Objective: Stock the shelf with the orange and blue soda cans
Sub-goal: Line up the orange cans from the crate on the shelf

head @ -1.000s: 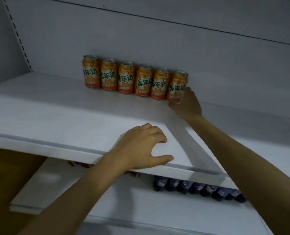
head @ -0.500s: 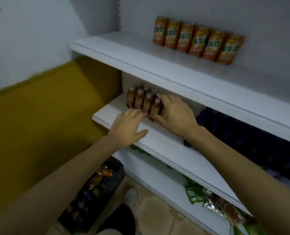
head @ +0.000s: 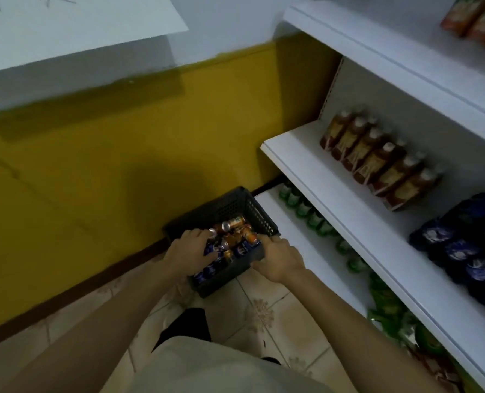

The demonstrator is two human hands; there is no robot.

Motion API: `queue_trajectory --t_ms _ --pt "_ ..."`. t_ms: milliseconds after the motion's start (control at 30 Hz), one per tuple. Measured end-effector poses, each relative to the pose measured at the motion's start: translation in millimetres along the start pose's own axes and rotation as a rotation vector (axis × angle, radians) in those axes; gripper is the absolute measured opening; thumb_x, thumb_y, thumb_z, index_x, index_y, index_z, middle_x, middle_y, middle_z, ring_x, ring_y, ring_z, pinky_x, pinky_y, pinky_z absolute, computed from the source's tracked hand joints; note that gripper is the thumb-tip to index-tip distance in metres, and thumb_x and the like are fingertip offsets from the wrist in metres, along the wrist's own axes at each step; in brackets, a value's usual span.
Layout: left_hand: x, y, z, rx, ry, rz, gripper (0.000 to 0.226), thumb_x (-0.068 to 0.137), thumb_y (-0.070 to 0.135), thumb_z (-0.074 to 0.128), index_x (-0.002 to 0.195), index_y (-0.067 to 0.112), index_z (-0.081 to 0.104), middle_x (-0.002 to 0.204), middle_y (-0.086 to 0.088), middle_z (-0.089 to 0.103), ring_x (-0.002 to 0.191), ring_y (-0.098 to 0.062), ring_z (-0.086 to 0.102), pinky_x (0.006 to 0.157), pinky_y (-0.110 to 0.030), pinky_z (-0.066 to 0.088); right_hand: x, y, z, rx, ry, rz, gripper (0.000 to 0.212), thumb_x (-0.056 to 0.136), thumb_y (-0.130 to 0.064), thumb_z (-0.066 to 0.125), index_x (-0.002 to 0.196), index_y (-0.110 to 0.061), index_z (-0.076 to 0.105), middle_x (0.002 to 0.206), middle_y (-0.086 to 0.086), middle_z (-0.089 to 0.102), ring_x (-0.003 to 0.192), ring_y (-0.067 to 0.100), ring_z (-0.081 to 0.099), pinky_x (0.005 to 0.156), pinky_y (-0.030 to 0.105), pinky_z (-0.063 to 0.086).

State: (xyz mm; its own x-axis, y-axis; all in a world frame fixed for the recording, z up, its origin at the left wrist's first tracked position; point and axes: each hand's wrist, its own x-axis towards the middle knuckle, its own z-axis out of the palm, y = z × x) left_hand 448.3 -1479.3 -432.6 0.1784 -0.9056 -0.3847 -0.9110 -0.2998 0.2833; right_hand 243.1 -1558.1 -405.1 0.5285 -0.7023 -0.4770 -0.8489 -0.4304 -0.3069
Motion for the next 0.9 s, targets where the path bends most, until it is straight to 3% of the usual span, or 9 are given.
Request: queue_trajectory --t_ms 133,300,433,500,567,600,633,700,900 --pt "-1.6 -51.6 4.7 -0.059 -0.058 -0.097 0.062 0.092 0.051 0.049 0.143 0.021 0.032 0.141 -0.005 0.041 0.127 -0.026 0.040 0.098 -0.040 0.042 28.3 -33.7 17.7 -0.019 -0.074 0.003 0.069 0.087 -0.042 0.060 0.145 -0.023 0.027 0.137 0.014 0.039 0.124 0.032 0.040 0.095 0.039 0.042" --pt "13.2 -115.1 -6.2 -0.070 -0.128 -0.062 0.062 0.089 0.049 0.053 0.142 0.021 0.035 0.138 -0.006 0.044 0.125 -0.026 0.041 0.096 -0.038 0.043 78.7 -88.6 38.8 0.025 -0.138 0.080 0.074 0.085 -0.046 0.062 0.146 -0.020 0.027 0.136 0.015 0.044 0.122 0.032 0.045 0.098 0.041 0.044" --pt "28.1 -166.4 -15.5 -0.184 -0.145 0.069 0.053 0.080 0.057 0.041 0.122 0.027 0.053 0.116 -0.007 0.061 0.103 -0.024 0.059 0.081 -0.033 0.050 110.6 -130.4 62.0 0.117 -0.206 0.147 0.075 0.083 -0.046 0.065 0.144 -0.020 0.030 0.138 0.010 0.045 0.122 0.029 0.048 0.095 0.038 0.047" --pt "34.4 -184.6 -21.0 -0.187 -0.150 0.069 0.030 0.088 0.036 0.054 0.115 0.023 0.058 0.111 0.003 0.056 0.099 -0.014 0.058 0.080 -0.023 0.047 118.3 -145.8 73.4 0.159 -0.227 0.194 0.071 0.084 -0.044 0.064 0.144 -0.020 0.033 0.139 0.010 0.045 0.121 0.029 0.049 0.094 0.037 0.047" --pt "44.0 -202.5 -16.7 -0.254 -0.176 0.081 0.029 0.081 0.024 0.065 0.104 0.006 0.067 0.098 -0.001 0.065 0.089 -0.007 0.062 0.070 -0.017 0.050 120.5 -153.8 84.9 0.208 -0.239 0.239 0.066 0.086 -0.041 0.062 0.142 -0.021 0.035 0.135 0.011 0.048 0.118 0.029 0.051 0.090 0.035 0.048" --pt "48.0 -209.4 -12.9 -0.257 -0.272 0.061 0.038 0.081 0.029 0.065 0.106 0.001 0.067 0.101 -0.008 0.068 0.096 -0.007 0.061 0.072 -0.020 0.053 120.1 -155.0 90.1 0.237 -0.250 0.262 0.062 0.086 -0.038 0.061 0.141 -0.021 0.037 0.132 0.011 0.050 0.116 0.029 0.052 0.087 0.035 0.048" --pt "53.7 -210.6 -12.2 -0.236 -0.360 0.032 0.049 0.085 0.032 0.061 0.121 -0.001 0.059 0.117 -0.013 0.064 0.110 -0.017 0.057 0.086 -0.024 0.051 120.2 -154.6 94.1 0.266 -0.263 0.288 0.058 0.087 -0.036 0.059 0.139 -0.020 0.040 0.129 0.011 0.051 0.114 0.029 0.053 0.084 0.034 0.048" --pt "65.0 -210.3 -7.4 -0.190 -0.449 0.041 0.060 0.092 0.035 0.057 0.140 0.003 0.040 0.139 -0.014 0.048 0.126 -0.025 0.046 0.099 -0.026 0.037 122.4 -148.7 100.5 0.307 -0.291 0.331 0.049 0.088 -0.033 0.059 0.132 -0.016 0.047 0.125 0.011 0.056 0.111 0.028 0.056 0.081 0.032 0.047" --pt "106.0 -188.6 9.8 -0.240 -0.567 0.028 0.049 0.095 0.025 0.057 0.138 0.009 0.041 0.138 -0.011 0.049 0.125 -0.023 0.047 0.092 -0.023 0.038 152.6 -114.6 112.7 0.463 -0.296 0.437 0.050 0.089 -0.039 0.059 0.131 -0.015 0.047 0.123 0.011 0.057 0.109 0.029 0.057 0.080 0.032 0.046"
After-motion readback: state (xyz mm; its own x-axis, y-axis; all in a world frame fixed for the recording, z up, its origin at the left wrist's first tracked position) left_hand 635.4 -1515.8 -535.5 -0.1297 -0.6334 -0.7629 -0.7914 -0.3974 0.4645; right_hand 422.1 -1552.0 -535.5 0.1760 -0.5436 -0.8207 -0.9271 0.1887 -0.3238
